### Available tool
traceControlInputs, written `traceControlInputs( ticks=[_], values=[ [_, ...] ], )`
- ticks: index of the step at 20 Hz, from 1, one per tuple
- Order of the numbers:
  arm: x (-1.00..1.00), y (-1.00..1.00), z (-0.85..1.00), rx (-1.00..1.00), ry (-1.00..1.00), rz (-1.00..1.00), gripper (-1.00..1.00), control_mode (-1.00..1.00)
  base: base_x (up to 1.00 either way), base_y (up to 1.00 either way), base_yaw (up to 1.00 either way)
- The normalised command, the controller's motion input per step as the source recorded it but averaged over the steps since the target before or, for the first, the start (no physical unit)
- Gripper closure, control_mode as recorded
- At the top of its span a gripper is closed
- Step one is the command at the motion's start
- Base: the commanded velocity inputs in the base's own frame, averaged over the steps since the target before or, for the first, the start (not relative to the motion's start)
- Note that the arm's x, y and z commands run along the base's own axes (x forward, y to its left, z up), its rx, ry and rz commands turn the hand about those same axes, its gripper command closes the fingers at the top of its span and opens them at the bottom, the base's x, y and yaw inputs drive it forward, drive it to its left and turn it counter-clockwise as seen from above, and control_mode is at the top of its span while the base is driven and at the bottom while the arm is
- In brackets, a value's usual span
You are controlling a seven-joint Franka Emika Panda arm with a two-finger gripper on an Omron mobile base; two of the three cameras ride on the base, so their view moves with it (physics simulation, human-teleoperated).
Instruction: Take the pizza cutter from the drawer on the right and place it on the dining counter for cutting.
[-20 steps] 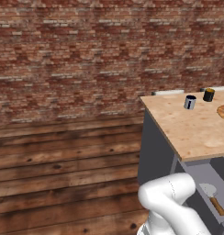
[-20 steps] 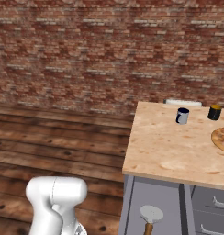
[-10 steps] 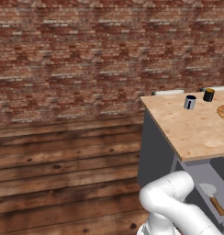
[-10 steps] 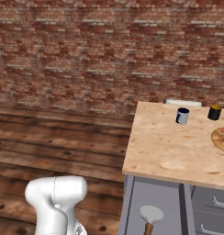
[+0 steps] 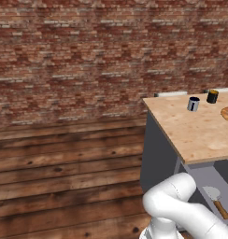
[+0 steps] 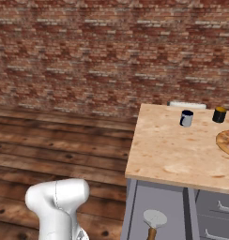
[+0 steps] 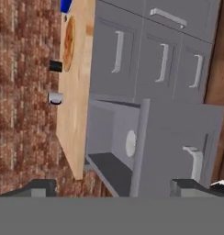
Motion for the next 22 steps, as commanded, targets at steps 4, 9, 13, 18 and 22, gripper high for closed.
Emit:
traceControlInputs(
  ticks=[4, 9, 13, 18, 22],
  values=[
    [0.56, 0.67, 0.93, -0.05, 0.05, 0.02, -1.0, -1.0, 0.0, 0.0, 0.0],
    [0.86, 0.86, 0.76, -0.05, 0.09, 0.04, -1.0, -1.0, 0.0, 0.0, 0.0],
    [0.92, 0.9, 0.69, -0.03, 0.16, 0.01, -1.0, -1.0, 0.0, 0.0, 0.0],
    [0.99, 0.88, 0.65, -0.02, 0.19, 0.0, -1.0, -1.0, 0.0, 0.0, 0.0],
    [1.0, 0.95, 0.09, -0.18, 0.25, 0.03, -1.0, -1.0, 0.0, 0.0, 0.0]
  ],
)
